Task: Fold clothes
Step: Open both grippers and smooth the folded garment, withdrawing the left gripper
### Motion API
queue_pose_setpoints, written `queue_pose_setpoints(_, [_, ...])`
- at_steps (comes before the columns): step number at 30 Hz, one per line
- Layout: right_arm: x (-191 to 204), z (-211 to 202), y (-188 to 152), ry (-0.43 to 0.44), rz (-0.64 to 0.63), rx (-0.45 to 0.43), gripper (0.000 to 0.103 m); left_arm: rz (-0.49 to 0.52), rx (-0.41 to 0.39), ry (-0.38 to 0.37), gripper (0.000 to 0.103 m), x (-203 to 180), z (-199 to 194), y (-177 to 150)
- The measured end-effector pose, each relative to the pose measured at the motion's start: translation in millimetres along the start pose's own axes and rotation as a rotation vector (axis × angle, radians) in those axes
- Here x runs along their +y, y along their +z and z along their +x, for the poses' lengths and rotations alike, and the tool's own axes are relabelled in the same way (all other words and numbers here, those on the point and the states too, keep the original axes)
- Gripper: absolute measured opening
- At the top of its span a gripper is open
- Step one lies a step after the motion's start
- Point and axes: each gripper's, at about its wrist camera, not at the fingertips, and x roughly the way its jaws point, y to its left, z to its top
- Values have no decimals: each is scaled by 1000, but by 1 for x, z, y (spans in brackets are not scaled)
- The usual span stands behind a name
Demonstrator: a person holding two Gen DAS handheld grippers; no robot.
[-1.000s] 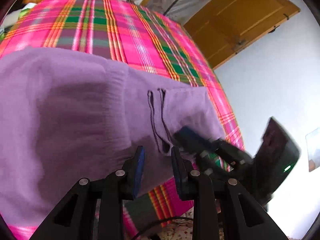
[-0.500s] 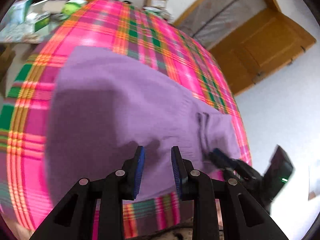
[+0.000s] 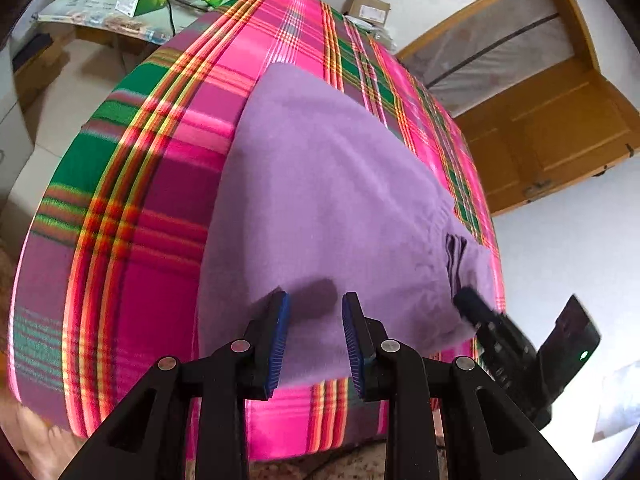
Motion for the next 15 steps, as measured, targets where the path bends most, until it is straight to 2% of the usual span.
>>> queue_pose_setpoints(6, [36,13,7,94,-105,3,18,3,-8,-19,28,13,-14,-13])
queue_pose_setpoints(15, [77,19,8,157,-214,0,18,-29,-14,-39,28,31,-30,-23])
